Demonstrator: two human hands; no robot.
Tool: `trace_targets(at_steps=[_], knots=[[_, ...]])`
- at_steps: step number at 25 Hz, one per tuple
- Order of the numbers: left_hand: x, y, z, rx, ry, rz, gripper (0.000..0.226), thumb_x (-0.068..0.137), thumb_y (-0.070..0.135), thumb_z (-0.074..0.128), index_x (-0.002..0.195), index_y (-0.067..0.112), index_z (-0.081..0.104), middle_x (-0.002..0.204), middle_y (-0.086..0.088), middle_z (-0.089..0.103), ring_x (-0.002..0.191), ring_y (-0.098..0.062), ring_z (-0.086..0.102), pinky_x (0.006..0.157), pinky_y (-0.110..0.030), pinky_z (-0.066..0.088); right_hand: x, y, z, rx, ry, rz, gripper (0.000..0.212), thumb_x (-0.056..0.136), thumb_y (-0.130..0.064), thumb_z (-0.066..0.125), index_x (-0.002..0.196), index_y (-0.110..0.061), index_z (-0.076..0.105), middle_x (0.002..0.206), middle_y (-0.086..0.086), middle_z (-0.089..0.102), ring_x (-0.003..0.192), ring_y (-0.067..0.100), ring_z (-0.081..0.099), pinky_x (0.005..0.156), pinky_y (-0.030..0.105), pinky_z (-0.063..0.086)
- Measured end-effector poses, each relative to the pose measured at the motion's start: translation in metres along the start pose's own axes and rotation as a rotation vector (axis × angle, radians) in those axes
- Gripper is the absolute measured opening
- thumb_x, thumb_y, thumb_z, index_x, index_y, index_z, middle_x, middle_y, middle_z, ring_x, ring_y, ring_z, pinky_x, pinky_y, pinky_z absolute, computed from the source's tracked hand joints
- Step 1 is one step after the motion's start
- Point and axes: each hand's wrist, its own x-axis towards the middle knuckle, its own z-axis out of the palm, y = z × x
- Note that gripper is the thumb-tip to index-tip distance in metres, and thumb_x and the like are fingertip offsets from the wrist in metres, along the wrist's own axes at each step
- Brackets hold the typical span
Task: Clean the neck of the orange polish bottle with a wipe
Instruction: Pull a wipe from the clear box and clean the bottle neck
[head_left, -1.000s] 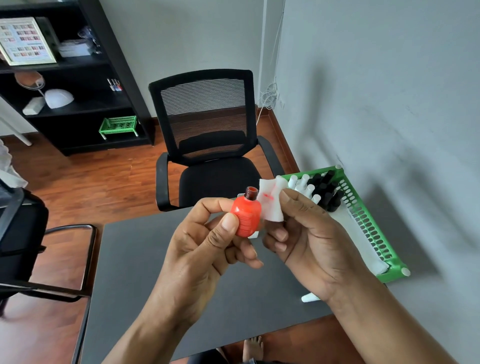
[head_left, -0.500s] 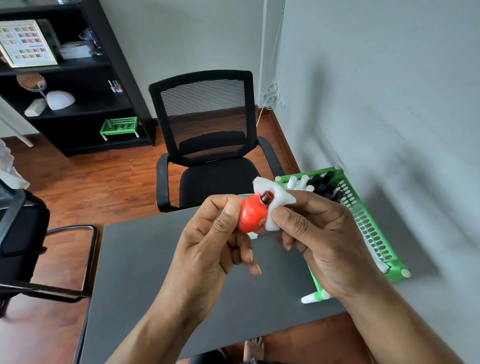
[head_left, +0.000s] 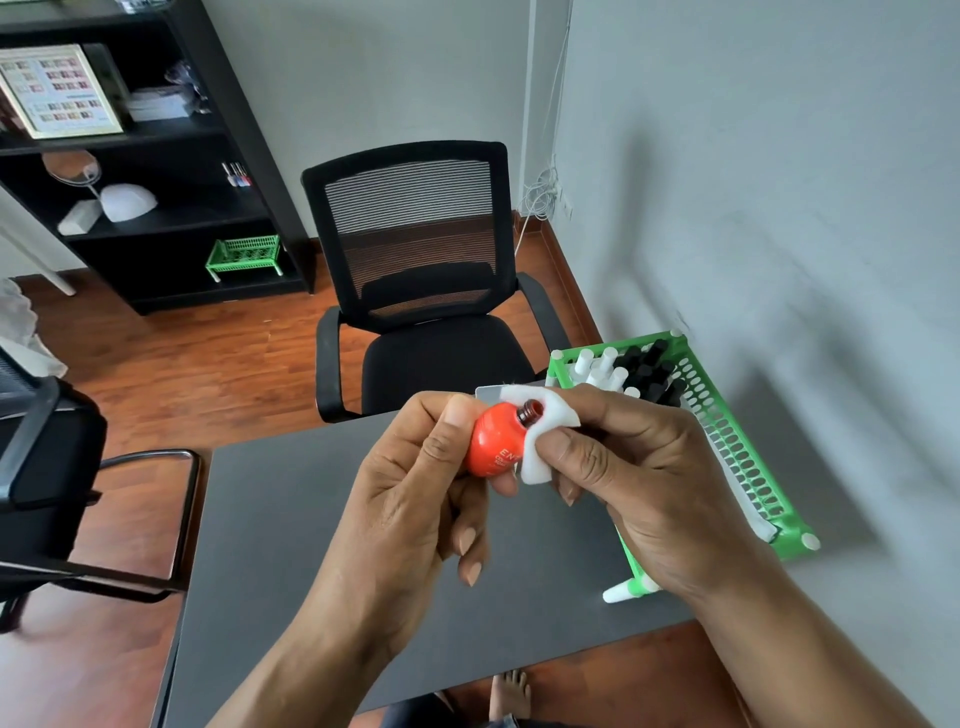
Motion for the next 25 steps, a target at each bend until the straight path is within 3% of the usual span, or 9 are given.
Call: trace_targets(at_steps=[4, 12, 17, 21, 25], knots=[[-0.006, 0.000, -0.002, -0.006, -0.009, -0.009, 0.040, 0.104, 0.040, 0.050, 0.110, 0.004, 0.067, 0.087, -0.017, 0.070, 0.041, -0.010, 0.040, 0.040, -0.022, 0.042, -0.004, -0.001, 0.006, -0.024, 0.060, -0.017, 0.016, 0.090, -0.025, 0.071, 0.103, -0.019, 0.080, 0.077, -0.015, 0.070, 0.066, 0.005, 0.061, 0.062, 0.018, 0.052], [-0.012, 0.000, -0.002, 0.032, 0.024, 0.057, 0.039, 0.096, 0.047, 0.059, 0.104, 0.010, 0.069, 0.080, -0.014, 0.071, 0.038, -0.007, 0.040, 0.038, -0.018, 0.041, -0.011, -0.009, 0.011, -0.071, 0.026, -0.087, 0.021, 0.092, -0.015, 0.073, 0.112, -0.014, 0.077, 0.079, -0.020, 0.068, 0.074, 0.000, 0.066, 0.068, 0.012, 0.052], [-0.011, 0.005, -0.001, 0.025, 0.017, 0.007, 0.043, 0.094, 0.049, 0.060, 0.097, 0.006, 0.067, 0.075, -0.016, 0.069, 0.036, -0.006, 0.038, 0.036, -0.017, 0.040, -0.007, -0.013, 0.008, -0.108, -0.014, -0.164, 0.026, 0.094, -0.011, 0.072, 0.118, -0.003, 0.076, 0.084, -0.013, 0.067, 0.075, 0.001, 0.064, 0.070, 0.010, 0.050], [-0.011, 0.007, 0.000, -0.012, 0.007, -0.061, 0.054, 0.098, 0.053, 0.063, 0.111, 0.001, 0.065, 0.077, -0.016, 0.068, 0.035, -0.007, 0.038, 0.035, -0.018, 0.040, -0.003, -0.008, 0.009, -0.131, 0.043, -0.167, 0.020, 0.091, -0.018, 0.069, 0.109, -0.012, 0.077, 0.080, -0.019, 0.066, 0.073, 0.001, 0.064, 0.067, 0.009, 0.050], [-0.013, 0.008, -0.006, 0.018, -0.072, -0.061, 0.038, 0.091, 0.035, 0.073, 0.119, 0.010, 0.068, 0.088, -0.016, 0.070, 0.038, -0.010, 0.040, 0.039, -0.020, 0.042, -0.001, -0.001, 0.009, -0.143, 0.117, -0.148, 0.013, 0.093, -0.022, 0.068, 0.101, -0.025, 0.078, 0.073, -0.018, 0.065, 0.066, 0.003, 0.060, 0.064, 0.012, 0.049]])
